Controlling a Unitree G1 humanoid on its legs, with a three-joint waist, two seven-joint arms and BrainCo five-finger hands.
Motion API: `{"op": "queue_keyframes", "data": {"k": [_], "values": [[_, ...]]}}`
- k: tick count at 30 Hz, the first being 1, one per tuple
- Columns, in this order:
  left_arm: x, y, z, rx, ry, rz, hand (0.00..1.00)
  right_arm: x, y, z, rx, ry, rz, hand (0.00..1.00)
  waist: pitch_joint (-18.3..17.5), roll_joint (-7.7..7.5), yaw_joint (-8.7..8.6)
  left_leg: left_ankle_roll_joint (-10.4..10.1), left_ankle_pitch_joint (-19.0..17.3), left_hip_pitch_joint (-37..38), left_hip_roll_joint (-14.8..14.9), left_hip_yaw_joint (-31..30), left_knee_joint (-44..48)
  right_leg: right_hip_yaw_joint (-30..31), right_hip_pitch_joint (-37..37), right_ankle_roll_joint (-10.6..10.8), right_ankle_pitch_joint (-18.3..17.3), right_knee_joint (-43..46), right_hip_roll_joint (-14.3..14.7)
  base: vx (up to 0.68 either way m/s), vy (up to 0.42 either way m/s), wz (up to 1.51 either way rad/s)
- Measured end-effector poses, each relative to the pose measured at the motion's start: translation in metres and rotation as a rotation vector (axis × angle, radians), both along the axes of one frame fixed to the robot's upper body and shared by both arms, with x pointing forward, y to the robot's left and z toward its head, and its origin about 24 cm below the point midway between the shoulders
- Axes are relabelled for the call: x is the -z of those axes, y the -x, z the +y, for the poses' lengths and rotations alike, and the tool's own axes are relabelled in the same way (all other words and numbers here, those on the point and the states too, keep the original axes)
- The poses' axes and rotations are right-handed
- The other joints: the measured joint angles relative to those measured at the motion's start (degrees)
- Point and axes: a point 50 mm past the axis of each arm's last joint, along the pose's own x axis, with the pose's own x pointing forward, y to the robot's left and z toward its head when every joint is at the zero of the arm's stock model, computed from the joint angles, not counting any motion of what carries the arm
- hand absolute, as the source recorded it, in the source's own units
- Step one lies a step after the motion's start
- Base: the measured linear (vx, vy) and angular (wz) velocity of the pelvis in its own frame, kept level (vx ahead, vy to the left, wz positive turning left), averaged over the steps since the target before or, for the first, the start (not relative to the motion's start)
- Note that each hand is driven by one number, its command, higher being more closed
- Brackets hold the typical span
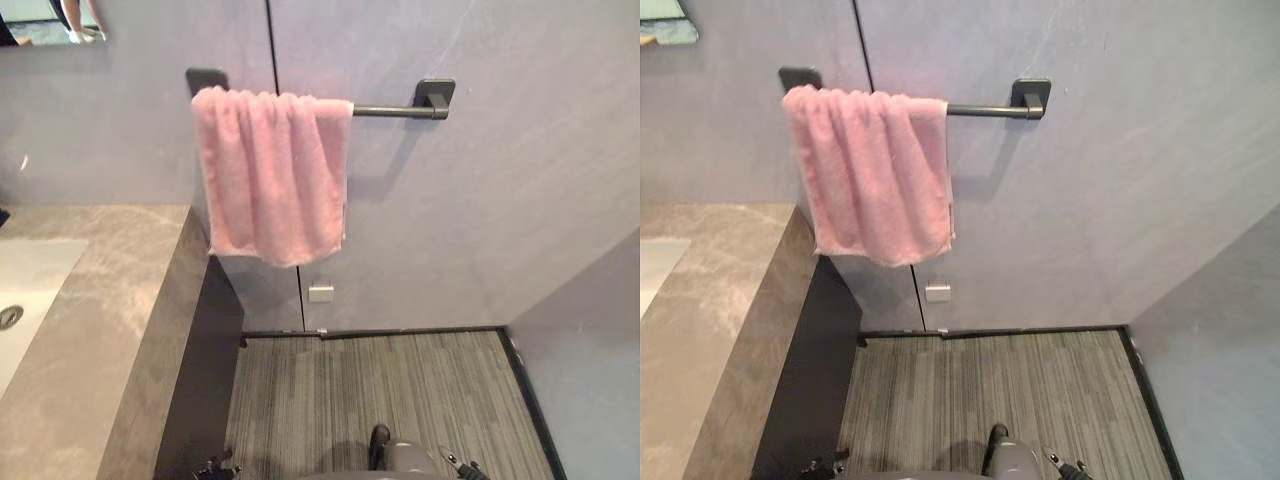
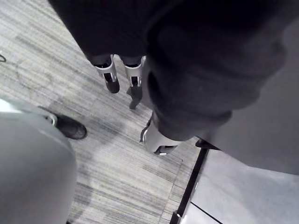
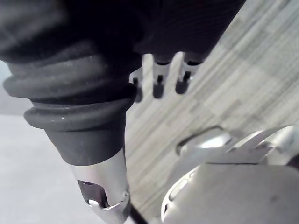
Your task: Organize washtable
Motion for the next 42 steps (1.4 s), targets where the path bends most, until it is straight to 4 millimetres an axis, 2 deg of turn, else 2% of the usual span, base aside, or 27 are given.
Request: {"op": "queue_keyframes", "data": {"k": [2, 3, 4, 6, 7, 8, 10, 11, 12, 13, 14, 15, 18, 20, 22, 24, 27, 32, 37, 39, 42], "values": [[-0.001, -0.002, 0.001, 0.001, -0.004, -0.009, 0.0, 0.0, -0.003, 0.001, -0.008, 0.0, -0.007, 0.0, 0.1, -0.06, -0.21, -0.8, -0.3, -4.3, 0.5, -0.1, 12.7, -0.8, 3.3, -1.2, -0.6, -0.7, 0.1, 0.39, -0.177, 0.04], [-0.001, -0.005, -0.003, -0.001, 0.002, -0.021, 0.0, 0.0, -0.001, 0.001, -0.017, 0.003, 0.0, 0.0, 0.4, -0.28, 0.07, -3.1, 0.5, -7.4, 1.4, -0.2, 22.5, -1.2, 7.1, -1.7, -0.9, -3.0, 0.8, 0.48, -0.157, 0.05], [-0.002, -0.008, -0.003, -0.005, 0.001, -0.04, 0.0, 0.0, -0.001, 0.002, -0.037, 0.004, 0.005, 0.0, 0.4, 0.2, 0.36, -4.3, 0.6, -9.9, 2.6, 0.0, 31.6, -1.6, 11.0, -2.0, -1.1, -5.5, 1.5, 0.47, -0.127, 0.01], [-0.003, -0.011, -0.005, -0.015, 0.006, -0.056, 0.0, -0.001, -0.004, 0.002, -0.056, 0.011, -0.001, 0.0, 0.5, 0.3, 0.55, -4.1, 0.4, -12.5, 3.3, 1.6, 37.4, -1.7, 14.8, -2.1, -1.1, -8.0, 1.6, 0.3, -0.033, 0.02], [-0.004, -0.015, -0.007, -0.033, 0.012, -0.082, 0.0, -0.002, -0.008, 0.001, -0.07, 0.017, -0.011, 0.0, 0.6, 0.0, 0.84, -3.3, -1.2, -15.6, 3.3, 4.8, 38.3, -1.7, 17.7, -2.1, -1.1, -10.0, 1.0, 0.25, 0.004, 0.01], [-0.004, -0.017, -0.008, -0.035, 0.015, -0.089, 0.0, -0.002, -0.009, 0.001, -0.071, 0.018, -0.012, 0.0, 0.6, -0.03, 1.25, -2.8, -2.0, -16.6, 3.2, 5.6, 36.7, -1.6, 18.2, -2.0, -1.1, -10.0, 0.7, 0.19, 0.06, -0.01], [-0.005, -0.022, -0.008, -0.034, 0.017, -0.101, 0.0, -0.003, -0.012, 0.0, -0.073, 0.02, -0.019, 0.0, 0.6, -0.14, 1.63, -2.5, -1.8, -18.3, 1.5, 5.6, 26.0, -1.6, 19.3, -1.4, -1.4, -10.0, -0.5, 0.14, 0.122, -0.01], [-0.005, -0.023, -0.01, -0.02, 0.02, -0.1, 0.0, -0.004, -0.014, -0.007, -0.076, 0.038, -0.023, 0.0, 0.4, 0.8, 1.58, -1.7, 4.6, -18.6, 0.9, 4.3, 15.5, -1.5, 19.8, 0.6, -2.4, -9.9, -0.2, 0.15, 0.177, 0.03], [-0.006, -0.025, -0.006, -0.018, 0.008, -0.104, 0.0, -0.002, -0.014, 0.001, -0.086, 0.017, -0.014, 0.0, 0.3, -0.22, 1.69, -0.2, 5.6, -17.6, -1.2, 4.5, 13.9, -0.6, 20.1, 2.6, -3.3, -10.7, -1.3, 0.19, 0.186, 0.1], [-0.007, -0.026, -0.002, -0.004, -0.008, -0.107, 0.0, -0.001, -0.013, 0.004, -0.093, 0.006, -0.01, 0.0, 0.2, -1.24, 1.64, 0.1, 6.4, -17.0, -2.2, 4.4, 12.3, -0.2, 20.1, 2.7, -3.3, -11.5, -2.0, 0.18, 0.154, 0.2], [-0.009, -0.029, 0.006, 0.013, -0.031, -0.112, 0.0, 0.0, -0.012, 0.008, -0.087, -0.005, -0.004, 0.0, -0.1, -2.89, 1.6, 0.8, 7.8, -16.3, -3.7, 4.6, 9.4, 0.2, 20.0, 3.2, -3.3, -12.3, -3.1, 0.14, 0.102, 0.23], [-0.011, -0.032, 0.011, 0.018, -0.047, -0.12, 0.0, 0.0, -0.011, 0.008, -0.076, -0.007, -0.002, 0.0, 0.1, -3.53, 1.71, 1.1, 8.4, -15.7, -4.4, 4.7, 7.9, 0.4, 20.2, 3.2, -3.2, -12.8, -3.6, 0.1, 0.072, 0.14], [-0.015, -0.032, 0.021, 0.013, -0.087, -0.135, 0.0, 0.0, -0.01, 0.006, -0.062, 0.006, 0.004, 0.0, -0.1, -3.65, 1.74, 1.4, 9.6, -12.5, -5.5, 5.6, 3.7, 2.3, 20.8, 3.3, -3.0, -13.0, -4.1, 0.08, 0.044, -0.11], [-0.024, -0.046, 0.029, 0.022, -0.123, -0.202, 0.0, 0.0, -0.01, 0.006, -0.061, 0.009, 0.005, 0.0, -0.1, -3.64, 1.68, 1.3, 11.1, -11.4, -5.9, 5.7, 0.8, 2.6, 20.7, 3.3, -2.9, -13.6, -4.0, 0.02, -0.011, -0.08], [-0.041, -0.068, 0.038, 0.059, -0.175, -0.313, 0.0, 0.0, -0.007, 0.004, -0.068, 0.015, 0.015, 0.0, 0.3, -2.58, 1.6, 1.2, 13.2, -10.8, -5.8, 5.4, -2.5, 2.5, 20.1, 3.4, -2.8, -14.1, -3.6, -0.03, -0.059, 0.03], [-0.053, -0.081, 0.043, 0.07, -0.202, -0.394, 0.0, 0.0, -0.001, 0.002, -0.095, 0.028, 0.035, 0.0, 0.1, -1.62, 1.54, 1.5, 14.4, -9.9, -5.7, 5.4, -5.1, 2.7, 19.7, 3.2, -2.6, -14.2, -3.2, -0.02, -0.045, -0.04], [-0.075, -0.092, 0.05, 0.091, -0.254, -0.51, 0.0, 0.0, 0.003, -0.004, -0.136, 0.05, 0.055, 0.0, -0.3, -1.09, 1.55, 1.5, 15.1, -8.8, -5.6, 5.5, -7.1, 3.1, 19.7, 3.1, -2.5, -14.4, -3.0, 0.0, -0.012, -0.07], [-0.113, -0.107, 0.064, 0.238, -0.333, -0.662, 0.0, -0.001, -0.001, -0.003, -0.213, 0.053, 0.045, 0.0, -0.5, -2.5, 1.69, 1.5, 15.1, -9.1, -5.8, 5.7, -7.2, 3.4, 19.7, 3.2, -1.9, -15.6, -3.0, 0.0, 0.011, -0.03], [-0.148, -0.124, 0.062, 0.267, -0.375, -0.835, 0.0, -0.002, -0.009, -0.001, -0.262, 0.053, 0.024, 0.0, -0.5, -2.47, 2.38, 1.5, 15.1, -9.2, -6.0, 5.6, -7.2, 3.3, 19.8, 3.2, -1.7, -16.2, -3.1, 0.0, 0.0, 0.0], [-0.169, -0.132, 0.058, 0.265, -0.407, -0.939, 0.0, -0.002, -0.008, -0.002, -0.27, 0.057, 0.027, 0.0, -0.5, -2.39, 3.02, 1.5, 15.1, -9.1, -6.0, 5.2, -7.3, 3.0, 20.5, 3.2, -1.7, -16.9, -3.0, 0.01, -0.021, 0.09], [-0.184, -0.135, 0.055, 0.253, -0.427, -1.016, 0.0, -0.003, -0.01, -0.003, -0.271, 0.061, 0.023, 0.0, -0.5, -2.16, 3.07, 1.5, 15.1, -9.2, -6.0, 4.4, -7.3, 2.0, 21.1, 3.1, -1.7, -17.2, -2.8, 0.02, -0.03, 0.16]]}}
